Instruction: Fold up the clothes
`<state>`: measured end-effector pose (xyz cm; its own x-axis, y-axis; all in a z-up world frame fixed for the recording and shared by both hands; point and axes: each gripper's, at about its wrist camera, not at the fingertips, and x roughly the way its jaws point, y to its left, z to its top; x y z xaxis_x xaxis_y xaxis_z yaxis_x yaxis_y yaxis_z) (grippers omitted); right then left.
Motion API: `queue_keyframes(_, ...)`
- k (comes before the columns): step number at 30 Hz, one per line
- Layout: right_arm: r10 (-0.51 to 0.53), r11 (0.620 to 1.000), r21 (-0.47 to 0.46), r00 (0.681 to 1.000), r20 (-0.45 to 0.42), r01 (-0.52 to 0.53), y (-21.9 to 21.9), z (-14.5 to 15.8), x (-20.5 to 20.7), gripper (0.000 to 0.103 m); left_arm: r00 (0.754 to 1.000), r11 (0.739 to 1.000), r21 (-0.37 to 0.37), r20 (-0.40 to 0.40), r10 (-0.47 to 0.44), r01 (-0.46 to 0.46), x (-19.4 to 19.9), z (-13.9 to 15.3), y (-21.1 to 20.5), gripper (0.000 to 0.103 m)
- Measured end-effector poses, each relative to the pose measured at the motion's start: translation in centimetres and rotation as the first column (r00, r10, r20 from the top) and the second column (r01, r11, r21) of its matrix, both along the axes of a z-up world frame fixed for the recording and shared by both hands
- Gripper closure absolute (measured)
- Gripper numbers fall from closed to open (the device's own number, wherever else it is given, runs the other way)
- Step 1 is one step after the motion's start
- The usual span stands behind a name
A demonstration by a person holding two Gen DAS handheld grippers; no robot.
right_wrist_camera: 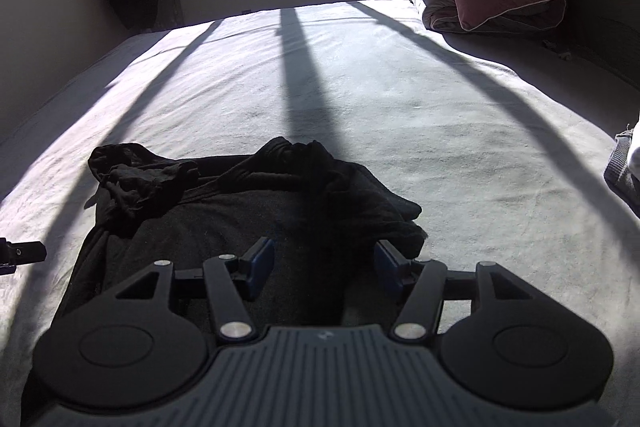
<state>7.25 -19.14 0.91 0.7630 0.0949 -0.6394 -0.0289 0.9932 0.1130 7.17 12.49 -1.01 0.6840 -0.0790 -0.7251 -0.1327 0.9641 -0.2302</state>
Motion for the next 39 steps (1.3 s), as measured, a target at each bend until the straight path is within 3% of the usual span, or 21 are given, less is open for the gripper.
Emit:
queue_keyframes(11,0.111,0.99,0.098,0.983,-0.146,-0.098,-1.0,-0.7,-7.4,0.043,0.978,0.966,-0.237,-0.154,-0.138,0.1,-8.0,-1.6,1.1,0.015)
queue_keyframes(18,0.18,0.968,0.206,0.967,-0.181,-0.141,-1.0,-2.4,-10.3,0.043,0.969,0.929,-0.342,-0.147,-0.199,0.139,-12.1,-2.9,1.2,0.015)
queue_keyframes(21,0.232,0.928,0.334,0.957,-0.174,-0.164,-1.2,-3.9,-11.0,0.042,0.977,0.919,-0.37,-0.104,-0.186,0.135,-13.7,-3.6,1.3,0.015)
queue_keyframes(25,0.272,0.898,0.399,0.947,-0.172,-0.185,-0.3,-4.1,-11.2,0.041,0.978,0.872,-0.47,-0.075,-0.194,0.137,-15.6,-4.3,1.4,0.015)
queue_keyframes(28,0.29,0.882,0.428,0.943,-0.166,-0.196,0.3,-4.2,-11.3,0.045,0.958,0.829,-0.527,-0.086,-0.272,0.188,-15.7,-4.5,0.8,0.015)
queue_keyframes(31,0.245,0.895,0.414,0.959,-0.145,-0.167,0.5,-4.6,-11.2,0.056,0.955,0.834,-0.516,-0.093,-0.282,0.196,-15.3,-4.8,0.1,0.017)
queue_keyframes(33,0.214,0.894,0.426,0.967,-0.137,-0.137,0.3,-4.8,-11.0,0.064,0.959,0.847,-0.496,-0.092,-0.267,0.188,-15.1,-4.8,-0.3,0.029)
queue_keyframes(34,0.204,0.895,0.429,0.969,-0.141,-0.126,0.1,-4.9,-10.9,0.076,0.961,0.859,-0.478,-0.1,-0.259,0.182,-15.0,-4.8,-0.4,0.036)
queue_keyframes(35,0.194,0.895,0.432,0.97,-0.144,-0.114,-0.2,-5.0,-10.8,0.091,0.961,0.871,-0.46,-0.115,-0.25,0.171,-14.9,-4.8,-0.4,0.052)
queue_keyframes(36,0.183,0.895,0.434,0.972,-0.148,-0.103,-0.4,-5.1,-10.7,0.093,0.961,0.878,-0.452,-0.136,-0.241,0.156,-14.8,-4.8,-0.2,0.073)
queue_keyframes(38,0.167,0.892,0.446,0.972,-0.162,-0.079,-1.0,-5.0,-10.6,0.094,0.952,0.856,-0.501,-0.18,-0.249,0.129,-14.5,-4.8,0.5,0.091)
queue_keyframes(39,0.163,0.893,0.445,0.972,-0.17,-0.072,-1.3,-4.7,-10.7,0.094,0.946,0.832,-0.541,-0.19,-0.264,0.124,-14.4,-4.8,1.0,0.091)
